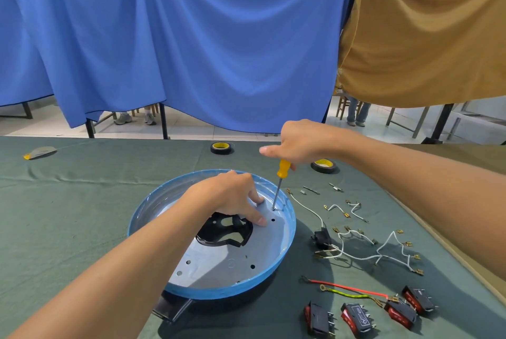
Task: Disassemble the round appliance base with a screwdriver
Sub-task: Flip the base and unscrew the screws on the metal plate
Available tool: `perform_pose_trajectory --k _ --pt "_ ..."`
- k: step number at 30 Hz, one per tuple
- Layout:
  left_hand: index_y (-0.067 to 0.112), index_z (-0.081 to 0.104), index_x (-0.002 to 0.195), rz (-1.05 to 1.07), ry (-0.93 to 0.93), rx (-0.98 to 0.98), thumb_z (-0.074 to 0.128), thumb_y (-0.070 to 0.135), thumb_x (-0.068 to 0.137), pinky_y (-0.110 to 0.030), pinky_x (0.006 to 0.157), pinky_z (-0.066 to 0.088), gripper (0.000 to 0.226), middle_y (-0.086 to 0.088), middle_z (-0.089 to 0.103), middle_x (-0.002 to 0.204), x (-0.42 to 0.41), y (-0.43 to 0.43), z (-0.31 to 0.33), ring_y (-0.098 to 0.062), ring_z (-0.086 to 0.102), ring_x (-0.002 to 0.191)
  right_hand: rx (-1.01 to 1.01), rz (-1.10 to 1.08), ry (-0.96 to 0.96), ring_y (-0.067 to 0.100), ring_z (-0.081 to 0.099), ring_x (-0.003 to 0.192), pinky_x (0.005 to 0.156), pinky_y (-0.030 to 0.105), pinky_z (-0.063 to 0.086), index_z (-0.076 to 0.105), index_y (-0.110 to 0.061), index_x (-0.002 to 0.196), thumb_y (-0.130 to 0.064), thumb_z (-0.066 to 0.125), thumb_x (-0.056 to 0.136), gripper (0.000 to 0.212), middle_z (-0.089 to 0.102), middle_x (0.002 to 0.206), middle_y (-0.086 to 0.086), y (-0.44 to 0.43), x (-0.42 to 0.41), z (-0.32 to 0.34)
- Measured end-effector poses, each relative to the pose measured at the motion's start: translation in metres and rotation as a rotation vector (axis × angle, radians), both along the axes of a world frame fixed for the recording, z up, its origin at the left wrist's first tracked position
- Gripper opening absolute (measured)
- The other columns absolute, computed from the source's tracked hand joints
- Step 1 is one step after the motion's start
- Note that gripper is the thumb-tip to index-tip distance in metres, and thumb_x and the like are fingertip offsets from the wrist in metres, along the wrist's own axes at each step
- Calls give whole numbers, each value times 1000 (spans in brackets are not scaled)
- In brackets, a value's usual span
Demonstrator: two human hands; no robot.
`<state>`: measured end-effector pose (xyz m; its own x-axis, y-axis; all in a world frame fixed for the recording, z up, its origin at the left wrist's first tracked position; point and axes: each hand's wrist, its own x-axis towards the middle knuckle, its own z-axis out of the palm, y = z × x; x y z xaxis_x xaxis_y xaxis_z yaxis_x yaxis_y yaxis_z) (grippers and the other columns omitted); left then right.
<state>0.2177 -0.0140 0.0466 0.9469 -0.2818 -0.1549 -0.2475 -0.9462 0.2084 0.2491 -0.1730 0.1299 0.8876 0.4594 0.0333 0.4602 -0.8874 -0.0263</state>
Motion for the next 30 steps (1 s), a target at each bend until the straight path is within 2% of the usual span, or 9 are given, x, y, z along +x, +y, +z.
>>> perform_pose_trajectory --k 6,10,12,14,17,20,22,26,30 --pt "39 55 134 -2 -18 12 69 65 74 -30 74 40 67 10 54 82 -1 0 -1 -18 49 87 -62 106 130 19 58 69 52 24 42 70 -24 79 -38 69 82 15 66 78 -1 -3 -4 11" --pt "39 54 135 1 -7 15 68 65 75 -30 77 40 67 5 57 99 -1 0 0 -19 51 92 -151 34 81 20 52 56 53 26 40 62 -13 64 -64 50 87 57 59 59 3 -2 -4 11" --pt "38 54 136 -1 -7 15 68 64 76 -29 75 39 67 5 56 98 -2 -1 -1 -18 50 90 -157 44 -5 21 49 58 51 27 35 57 -14 61 -55 48 93 53 51 57 0 -1 -3 7" --pt "37 54 136 -12 -14 18 67 63 78 -24 68 36 66 6 55 95 -2 -2 -1 -14 49 85 -103 84 8 22 55 78 60 30 46 65 -21 92 -42 57 90 22 56 84 -3 -1 -3 7" --pt "36 54 137 -17 -17 19 66 62 79 -23 67 34 65 7 55 95 -2 -2 1 -14 49 85 -97 72 96 26 61 99 76 38 54 54 -28 122 -42 66 84 42 55 108 -3 -1 -7 13" --pt "36 53 137 -11 -7 17 67 62 78 -27 74 37 65 6 56 98 -2 -2 0 -17 50 89 -134 63 80 27 65 81 65 35 51 64 -13 101 -61 53 88 51 65 91 8 1 -3 11" --pt "37 53 137 -8 -3 20 66 63 78 -28 75 37 65 6 56 97 -2 -2 0 -17 50 89 -94 44 23 22 49 59 53 30 37 56 -10 71 -64 43 92 59 50 64 4 1 -4 9" --pt "37 53 137 -15 -10 22 66 64 78 -25 71 37 66 6 57 96 -1 -1 -1 -16 51 87 -59 74 60 26 63 83 61 30 48 67 -22 91 -36 60 88 16 64 86 0 -1 -4 11" --pt "37 53 137 -14 -9 23 66 64 78 -26 71 36 66 6 56 95 -1 -1 -1 -16 50 87 -49 44 44 24 54 67 57 30 39 63 -10 80 -56 52 91 48 57 72 4 -1 -6 9"
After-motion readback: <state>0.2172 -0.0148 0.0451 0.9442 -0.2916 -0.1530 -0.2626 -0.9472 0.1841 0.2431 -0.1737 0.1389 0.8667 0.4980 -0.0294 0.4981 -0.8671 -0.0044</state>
